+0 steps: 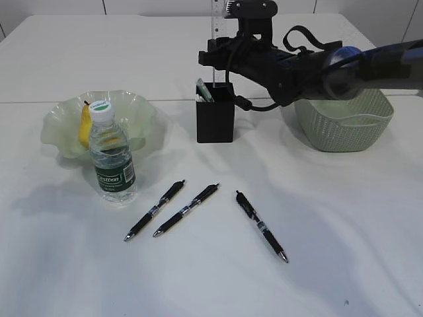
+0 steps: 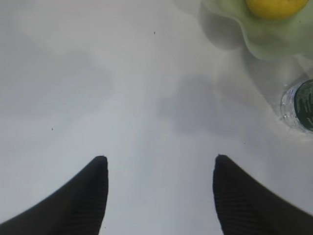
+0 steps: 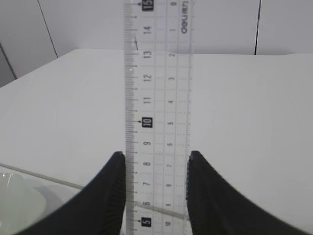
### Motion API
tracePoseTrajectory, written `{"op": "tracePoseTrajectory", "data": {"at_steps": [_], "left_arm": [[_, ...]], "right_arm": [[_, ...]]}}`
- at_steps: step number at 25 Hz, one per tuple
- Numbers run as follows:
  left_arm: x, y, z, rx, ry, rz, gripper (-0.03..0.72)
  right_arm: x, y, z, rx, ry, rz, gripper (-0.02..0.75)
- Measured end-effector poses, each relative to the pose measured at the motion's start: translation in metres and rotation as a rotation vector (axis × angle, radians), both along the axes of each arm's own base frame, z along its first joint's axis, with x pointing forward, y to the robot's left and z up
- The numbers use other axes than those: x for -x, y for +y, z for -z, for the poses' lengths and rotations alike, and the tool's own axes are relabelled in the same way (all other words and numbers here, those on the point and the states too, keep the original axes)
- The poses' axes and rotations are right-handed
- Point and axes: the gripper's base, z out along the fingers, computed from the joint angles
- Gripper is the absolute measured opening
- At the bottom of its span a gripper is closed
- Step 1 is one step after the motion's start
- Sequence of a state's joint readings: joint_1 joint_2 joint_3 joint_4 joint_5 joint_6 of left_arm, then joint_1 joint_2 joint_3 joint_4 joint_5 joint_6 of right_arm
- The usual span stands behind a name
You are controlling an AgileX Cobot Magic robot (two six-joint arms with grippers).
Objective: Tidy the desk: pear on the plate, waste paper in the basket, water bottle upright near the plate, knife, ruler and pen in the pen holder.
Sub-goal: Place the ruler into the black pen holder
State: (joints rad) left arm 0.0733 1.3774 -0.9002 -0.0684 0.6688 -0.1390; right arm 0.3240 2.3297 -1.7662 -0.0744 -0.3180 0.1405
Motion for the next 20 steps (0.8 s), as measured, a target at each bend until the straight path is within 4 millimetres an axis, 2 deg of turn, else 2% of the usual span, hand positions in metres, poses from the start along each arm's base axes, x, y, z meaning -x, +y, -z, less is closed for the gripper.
{"op": "tracePoseTrajectory", "data": {"at_steps": [10, 20], "left_arm": [[0.000, 0.000, 0.000, 0.000, 0.000, 0.000, 0.475], [0.000, 0.000, 0.000, 0.000, 0.000, 0.000, 0.475]], "right_arm": [[-0.003, 0.003, 0.029, 0.004, 0.031, -0.016, 0.276], [-0.003, 0.004, 0.038, 0.031, 0.031, -0.033, 0.276]]}}
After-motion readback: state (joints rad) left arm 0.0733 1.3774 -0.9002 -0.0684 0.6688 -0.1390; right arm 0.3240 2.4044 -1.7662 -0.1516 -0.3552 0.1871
